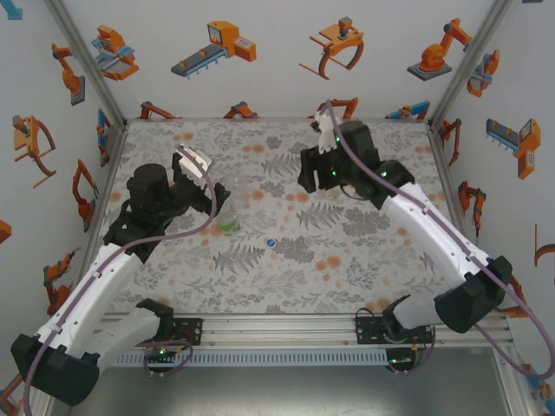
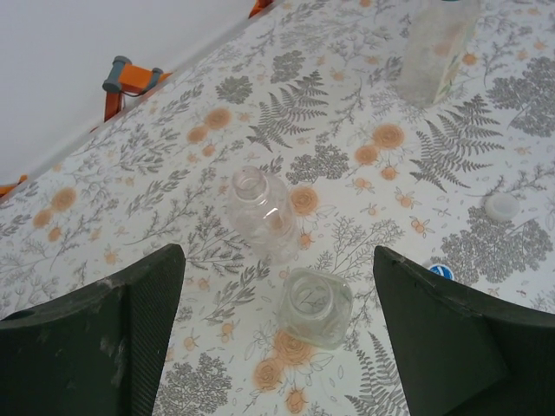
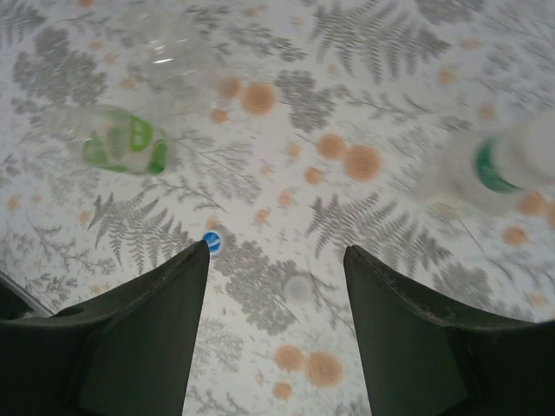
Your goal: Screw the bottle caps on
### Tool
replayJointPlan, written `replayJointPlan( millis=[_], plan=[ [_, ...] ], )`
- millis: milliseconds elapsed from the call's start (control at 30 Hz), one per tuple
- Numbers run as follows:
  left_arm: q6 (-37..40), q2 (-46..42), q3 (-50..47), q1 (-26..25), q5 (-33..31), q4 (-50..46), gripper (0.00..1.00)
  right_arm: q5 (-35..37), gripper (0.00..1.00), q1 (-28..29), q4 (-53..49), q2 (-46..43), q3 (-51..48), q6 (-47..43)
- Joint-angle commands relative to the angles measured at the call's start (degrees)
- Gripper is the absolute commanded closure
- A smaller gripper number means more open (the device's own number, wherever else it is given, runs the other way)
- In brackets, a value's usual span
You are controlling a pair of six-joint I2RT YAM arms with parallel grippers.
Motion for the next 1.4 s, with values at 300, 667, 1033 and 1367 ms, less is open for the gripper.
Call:
replayJointPlan(
  millis=[300, 667, 1033, 1367],
  plan=[
    [-1.6, -1.7, -0.1, 0.9, -0.7, 3.1, 0.18, -13.7, 0.37, 10.4, 70.7, 7.9, -30.7, -4.4],
    [-1.3, -1.7, -0.2, 0.9, -0.1, 3.1, 0.18, -14.0, 0.14, 15.4, 98.4, 26.7, -32.0, -3.3],
    [-1.0, -1.4, -0.2, 1.0, 0.7, 3.2, 0.18, -13.9, 0.12, 18.2, 104.1, 37.9, -26.6, -1.3],
    [-0.7, -1.2, -0.2, 1.0, 0.7, 2.8, 0.18, -6.6, 0.14, 19.8, 105.4, 44.9, -20.6, 1.0]
  ],
)
